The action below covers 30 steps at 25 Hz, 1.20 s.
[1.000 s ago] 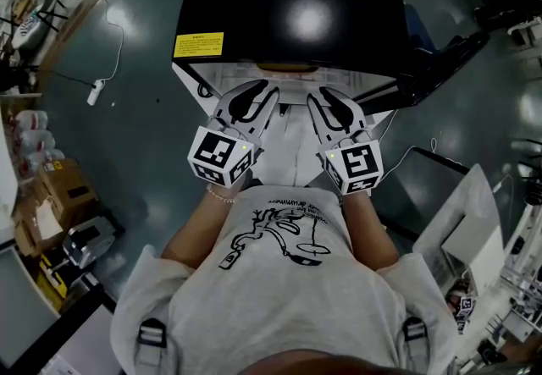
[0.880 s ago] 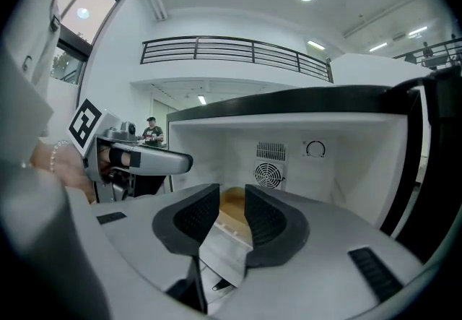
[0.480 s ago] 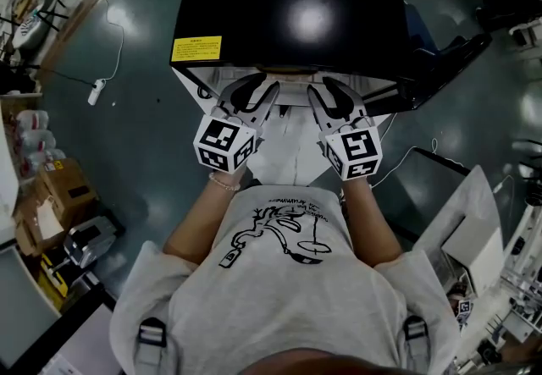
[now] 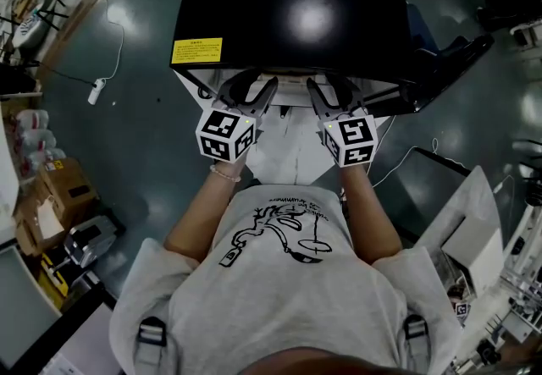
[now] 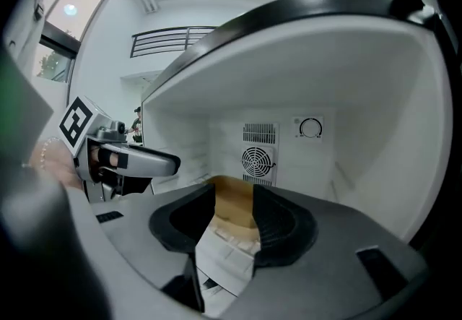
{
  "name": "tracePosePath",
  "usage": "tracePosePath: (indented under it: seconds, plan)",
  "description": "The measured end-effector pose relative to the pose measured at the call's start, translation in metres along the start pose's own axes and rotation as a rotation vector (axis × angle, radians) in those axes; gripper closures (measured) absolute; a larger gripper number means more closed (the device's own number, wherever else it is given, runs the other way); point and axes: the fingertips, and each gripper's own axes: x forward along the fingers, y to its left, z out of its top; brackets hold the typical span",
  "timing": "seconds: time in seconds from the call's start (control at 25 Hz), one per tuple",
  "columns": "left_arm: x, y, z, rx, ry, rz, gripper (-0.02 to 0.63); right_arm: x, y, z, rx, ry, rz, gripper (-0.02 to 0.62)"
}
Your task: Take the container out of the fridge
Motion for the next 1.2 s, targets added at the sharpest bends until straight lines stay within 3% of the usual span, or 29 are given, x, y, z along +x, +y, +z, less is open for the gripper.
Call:
tracePosePath:
  seconds: [0.68,1.2]
  plan:
    - [0.024,0.040,-0.035,-0.096,0.052,0.075,0.376,0.031,-0.021,-0.026,0.043,0.045,-0.031,0.394]
    - [0.045,0.057,-0.039,-0.113,0.087,0.099,0.330,0.053,-0.036,-0.037,0.087,0.085,-0.047,0.368]
